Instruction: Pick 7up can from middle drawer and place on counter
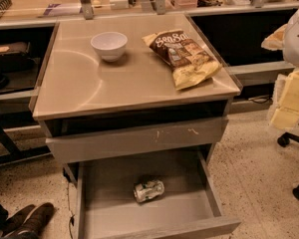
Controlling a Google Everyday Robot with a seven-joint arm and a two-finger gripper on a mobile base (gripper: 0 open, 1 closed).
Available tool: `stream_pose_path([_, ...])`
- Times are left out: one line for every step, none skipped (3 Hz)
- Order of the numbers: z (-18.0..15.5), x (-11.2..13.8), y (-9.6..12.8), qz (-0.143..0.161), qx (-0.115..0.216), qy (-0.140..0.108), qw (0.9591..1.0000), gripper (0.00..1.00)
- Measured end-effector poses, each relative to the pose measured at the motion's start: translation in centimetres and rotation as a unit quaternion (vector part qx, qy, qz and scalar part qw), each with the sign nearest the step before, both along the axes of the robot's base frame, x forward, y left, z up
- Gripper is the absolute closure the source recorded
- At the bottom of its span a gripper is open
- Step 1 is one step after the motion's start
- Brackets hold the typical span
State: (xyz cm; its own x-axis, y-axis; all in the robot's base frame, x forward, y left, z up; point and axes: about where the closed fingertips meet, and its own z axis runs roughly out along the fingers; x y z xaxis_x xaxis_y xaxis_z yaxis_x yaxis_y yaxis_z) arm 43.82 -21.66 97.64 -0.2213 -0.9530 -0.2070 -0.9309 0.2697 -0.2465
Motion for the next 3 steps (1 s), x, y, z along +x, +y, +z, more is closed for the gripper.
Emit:
stream_pose_path([0.0,0.0,0.0,0.000,0.000,0.000,1.0000,0.00])
stream_pose_path([0.2,0.2,0.1,0.000,-0.007,-0.007,1.0000,0.00])
stream_pose_path([-2.1,-0.3,1.6,0.010,0.018,-0.008,0.9997,0.00])
